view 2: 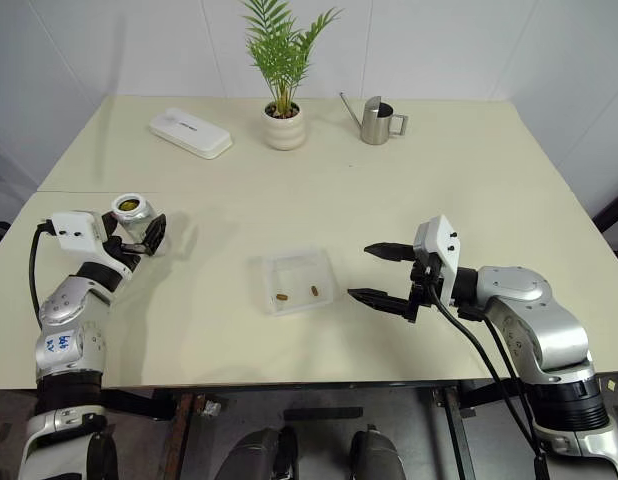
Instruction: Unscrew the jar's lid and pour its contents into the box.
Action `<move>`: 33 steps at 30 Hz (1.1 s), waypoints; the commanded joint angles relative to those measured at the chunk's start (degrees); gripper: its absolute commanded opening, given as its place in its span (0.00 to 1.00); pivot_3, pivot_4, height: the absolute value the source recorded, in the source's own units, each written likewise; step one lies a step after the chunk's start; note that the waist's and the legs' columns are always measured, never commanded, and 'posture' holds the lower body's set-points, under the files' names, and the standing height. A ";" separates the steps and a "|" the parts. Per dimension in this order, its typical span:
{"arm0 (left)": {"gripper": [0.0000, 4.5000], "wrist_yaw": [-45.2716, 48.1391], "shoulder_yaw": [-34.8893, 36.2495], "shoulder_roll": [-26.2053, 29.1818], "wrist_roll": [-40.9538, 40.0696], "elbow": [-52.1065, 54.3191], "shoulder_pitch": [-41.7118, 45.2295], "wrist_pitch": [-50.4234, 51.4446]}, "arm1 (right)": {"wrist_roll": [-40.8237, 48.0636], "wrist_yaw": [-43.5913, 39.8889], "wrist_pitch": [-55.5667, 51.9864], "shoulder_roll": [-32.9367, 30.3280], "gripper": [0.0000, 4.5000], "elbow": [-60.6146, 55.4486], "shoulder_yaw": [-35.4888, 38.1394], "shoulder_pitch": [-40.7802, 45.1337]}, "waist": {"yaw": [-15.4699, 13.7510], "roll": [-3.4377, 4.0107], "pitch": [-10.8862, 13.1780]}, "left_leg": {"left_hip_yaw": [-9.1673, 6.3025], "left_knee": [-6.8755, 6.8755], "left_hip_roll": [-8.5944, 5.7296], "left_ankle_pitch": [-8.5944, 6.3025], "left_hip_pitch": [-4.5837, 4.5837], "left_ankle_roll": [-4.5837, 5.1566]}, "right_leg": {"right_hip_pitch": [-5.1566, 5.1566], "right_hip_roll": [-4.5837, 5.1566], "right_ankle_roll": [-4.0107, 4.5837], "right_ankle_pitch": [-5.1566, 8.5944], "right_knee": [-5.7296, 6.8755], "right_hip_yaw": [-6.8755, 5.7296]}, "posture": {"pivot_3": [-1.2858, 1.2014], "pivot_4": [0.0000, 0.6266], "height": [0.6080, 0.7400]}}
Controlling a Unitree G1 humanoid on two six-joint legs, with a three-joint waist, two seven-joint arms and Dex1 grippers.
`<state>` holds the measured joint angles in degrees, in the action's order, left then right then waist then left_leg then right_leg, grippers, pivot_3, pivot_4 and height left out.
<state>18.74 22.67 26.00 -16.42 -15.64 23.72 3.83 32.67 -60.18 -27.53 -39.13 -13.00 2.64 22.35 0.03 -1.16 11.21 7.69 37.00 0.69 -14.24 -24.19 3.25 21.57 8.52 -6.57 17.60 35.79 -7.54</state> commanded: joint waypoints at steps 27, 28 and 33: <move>1.00 40.36 -8.22 22.77 -8.69 23.55 -14.37 -4.09 | -2.81 -8.66 14.23 -9.38 1.00 10.75 8.82 1.14 | 0.11 0.01 -0.02 | 0.81 -0.87 0.09 -0.11 0.00 -0.04 | 0.73 -0.07 0.15 0.01 -0.26 0.71 | 0.52 0.24 1.00; 1.00 41.23 -9.14 22.62 -8.61 22.95 -12.88 -3.98 | -3.10 -8.80 15.05 -9.89 1.00 11.08 9.41 0.84 | 0.33 0.01 -0.02 | 0.91 -0.88 0.09 -0.06 -0.01 0.05 | 0.78 -0.10 0.15 0.01 -0.24 0.52 | 0.52 0.24 1.00; 1.00 43.94 -10.00 22.80 -8.81 21.56 -10.80 -3.00 | -3.24 -9.63 16.03 -12.07 1.00 9.84 11.59 -1.82 | 0.95 0.00 -0.01 | 1.13 -0.80 0.14 0.00 0.01 0.16 | 0.80 -0.10 0.14 0.01 -0.19 0.36 | 0.52 0.24 1.00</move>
<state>62.17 12.00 48.26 -24.31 5.97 12.86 0.72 28.98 -69.37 -12.53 -50.17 -1.57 12.03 20.93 0.99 -1.15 11.20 8.82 36.22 0.83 -14.23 -24.18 3.43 22.36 8.44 -6.42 17.61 35.61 -7.17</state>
